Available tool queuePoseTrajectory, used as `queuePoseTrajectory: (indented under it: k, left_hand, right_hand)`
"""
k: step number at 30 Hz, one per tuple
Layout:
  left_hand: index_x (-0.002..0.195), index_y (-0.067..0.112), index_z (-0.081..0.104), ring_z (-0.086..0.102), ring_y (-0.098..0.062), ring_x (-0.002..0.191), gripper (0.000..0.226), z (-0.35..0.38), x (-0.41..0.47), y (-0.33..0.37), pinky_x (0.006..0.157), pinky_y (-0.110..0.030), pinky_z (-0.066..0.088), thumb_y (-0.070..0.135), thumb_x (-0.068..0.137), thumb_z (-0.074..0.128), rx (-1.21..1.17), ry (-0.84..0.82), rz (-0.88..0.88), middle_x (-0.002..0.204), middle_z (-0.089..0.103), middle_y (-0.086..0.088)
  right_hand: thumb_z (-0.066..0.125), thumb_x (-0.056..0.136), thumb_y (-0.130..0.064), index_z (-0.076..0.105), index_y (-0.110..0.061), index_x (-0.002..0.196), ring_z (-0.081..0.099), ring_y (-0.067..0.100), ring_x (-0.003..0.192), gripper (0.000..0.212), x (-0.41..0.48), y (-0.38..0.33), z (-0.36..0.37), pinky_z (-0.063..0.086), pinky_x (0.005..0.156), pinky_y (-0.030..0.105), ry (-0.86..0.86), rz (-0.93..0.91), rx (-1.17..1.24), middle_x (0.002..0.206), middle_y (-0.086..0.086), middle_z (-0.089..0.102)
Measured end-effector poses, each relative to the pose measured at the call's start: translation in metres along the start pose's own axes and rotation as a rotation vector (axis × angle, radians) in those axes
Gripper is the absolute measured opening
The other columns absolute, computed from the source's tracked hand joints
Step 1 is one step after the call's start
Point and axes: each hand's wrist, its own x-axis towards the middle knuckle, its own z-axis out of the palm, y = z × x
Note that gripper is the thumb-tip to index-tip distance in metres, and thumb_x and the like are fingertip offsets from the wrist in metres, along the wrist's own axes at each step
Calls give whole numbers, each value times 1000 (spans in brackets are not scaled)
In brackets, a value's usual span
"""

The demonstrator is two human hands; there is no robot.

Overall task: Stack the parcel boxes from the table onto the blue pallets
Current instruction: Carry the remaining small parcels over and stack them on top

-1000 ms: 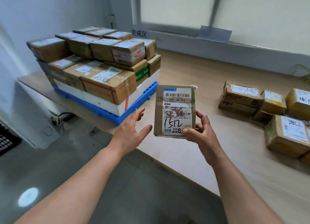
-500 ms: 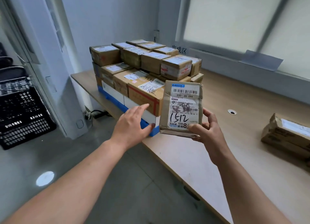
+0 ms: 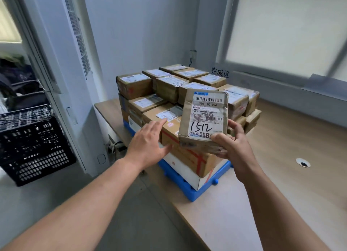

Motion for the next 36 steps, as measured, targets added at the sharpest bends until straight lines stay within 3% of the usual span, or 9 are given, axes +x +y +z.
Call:
queuePoseTrajectory:
  k: [4, 8, 11, 18, 25, 28, 36]
  left_hand:
    - [146, 21, 29, 40, -19, 131, 79, 1, 38, -30, 109, -40, 34, 52, 82, 63, 16, 20, -15, 141, 44, -1]
    - [148, 22, 24, 35, -19, 135, 83, 1, 63, -61, 112, -41, 32, 54, 81, 63, 21, 32, -32, 147, 38, -1]
    - [147, 23, 25, 37, -19, 133, 83, 2, 75, -86, 111, -39, 32, 52, 81, 65, 21, 43, -46, 146, 40, -2]
    - [147, 22, 26, 37, -20, 132, 82, 2, 108, -157, 110, -38, 30, 53, 82, 64, -17, -2, 5, 145, 41, -2]
    - [146, 18, 30, 39, -21, 131, 81, -11, 156, -239, 110, -36, 30, 45, 80, 69, -53, -23, 144, 143, 43, -3]
    - [146, 18, 31, 39, -21, 131, 81, -16, 179, -271, 111, -35, 29, 43, 79, 70, -62, -5, 193, 143, 44, -4]
    - [146, 16, 28, 33, -21, 136, 82, -19, 226, -321, 113, -35, 24, 46, 81, 67, -95, -35, 345, 147, 39, -5]
  right_hand:
    - [70, 61, -30, 42, -31, 132, 70, 14, 91, 77, 44, 0, 21, 53, 64, 28, -20, 0, -17, 98, -4, 73]
    - [69, 82, -11, 41, -24, 131, 70, 3, 73, 58, 79, 3, 43, 51, 59, 25, -42, 13, 7, 77, -15, 73]
    - [65, 85, -7, 40, -24, 130, 70, 5, 70, 54, 97, 7, 61, 51, 53, 21, -48, 46, 10, 76, -14, 73]
    - [69, 82, -16, 41, -28, 129, 70, 9, 76, 56, 133, 17, 123, 53, 60, 29, 15, 106, -22, 98, -3, 73]
    - [75, 71, -27, 41, -28, 130, 68, 19, 89, 69, 176, 21, 204, 51, 66, 36, 158, 179, 11, 105, 2, 69]
    - [71, 79, -23, 40, -28, 130, 67, 20, 87, 59, 193, 23, 234, 50, 63, 34, 218, 191, 4, 104, 4, 69]
    - [71, 79, -31, 39, -28, 130, 64, 20, 89, 60, 224, 29, 291, 50, 66, 36, 363, 234, -27, 111, 5, 65]
